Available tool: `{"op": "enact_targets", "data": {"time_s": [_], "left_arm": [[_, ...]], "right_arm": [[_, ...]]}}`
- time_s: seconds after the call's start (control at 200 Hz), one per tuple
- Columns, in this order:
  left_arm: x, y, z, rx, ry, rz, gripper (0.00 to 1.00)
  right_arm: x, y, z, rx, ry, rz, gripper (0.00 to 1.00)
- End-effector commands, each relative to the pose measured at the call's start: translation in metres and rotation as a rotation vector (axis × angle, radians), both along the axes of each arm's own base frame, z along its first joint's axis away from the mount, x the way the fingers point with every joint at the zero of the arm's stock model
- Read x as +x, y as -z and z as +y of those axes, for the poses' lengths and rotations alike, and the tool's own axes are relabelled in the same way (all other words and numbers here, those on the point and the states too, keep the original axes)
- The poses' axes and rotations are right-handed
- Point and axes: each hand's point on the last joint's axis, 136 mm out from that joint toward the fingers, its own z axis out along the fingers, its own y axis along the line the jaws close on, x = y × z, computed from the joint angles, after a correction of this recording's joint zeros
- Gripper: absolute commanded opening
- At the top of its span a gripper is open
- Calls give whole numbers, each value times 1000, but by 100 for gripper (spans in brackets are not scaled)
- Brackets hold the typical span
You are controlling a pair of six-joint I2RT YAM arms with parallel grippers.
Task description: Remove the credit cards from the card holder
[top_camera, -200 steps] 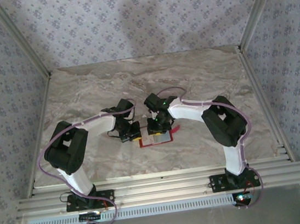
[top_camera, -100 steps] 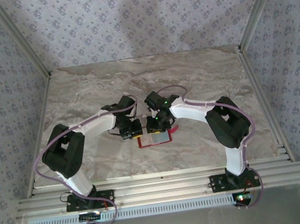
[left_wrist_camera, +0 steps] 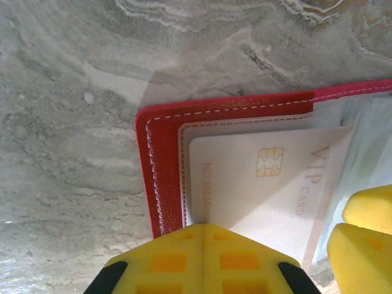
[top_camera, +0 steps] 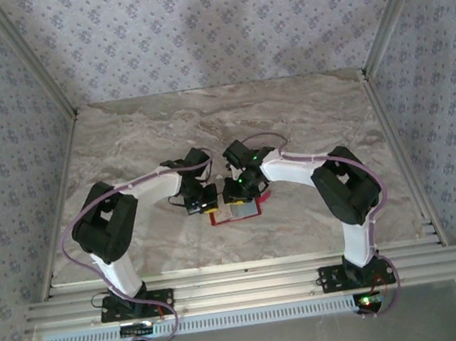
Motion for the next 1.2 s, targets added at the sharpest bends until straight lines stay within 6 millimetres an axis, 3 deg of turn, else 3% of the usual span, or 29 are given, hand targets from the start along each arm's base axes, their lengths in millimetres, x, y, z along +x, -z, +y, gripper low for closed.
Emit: {"op": "enact_targets", "data": {"time_s": [0.0, 0.305, 0.805, 1.194], "left_arm": [[-10, 13, 8, 43, 4, 34, 5], [-11, 15, 8, 45, 3, 37, 5], [-12, 14, 9, 45, 3, 36, 5], [-12, 14, 9, 44, 1, 37, 5]], "right_arm": [[-4, -3, 1, 58, 4, 14, 27], [-4, -3, 7, 129, 6, 28, 22], [-7, -11, 9, 177, 16, 29, 22], [-10, 6, 9, 151, 11, 68, 24]]}}
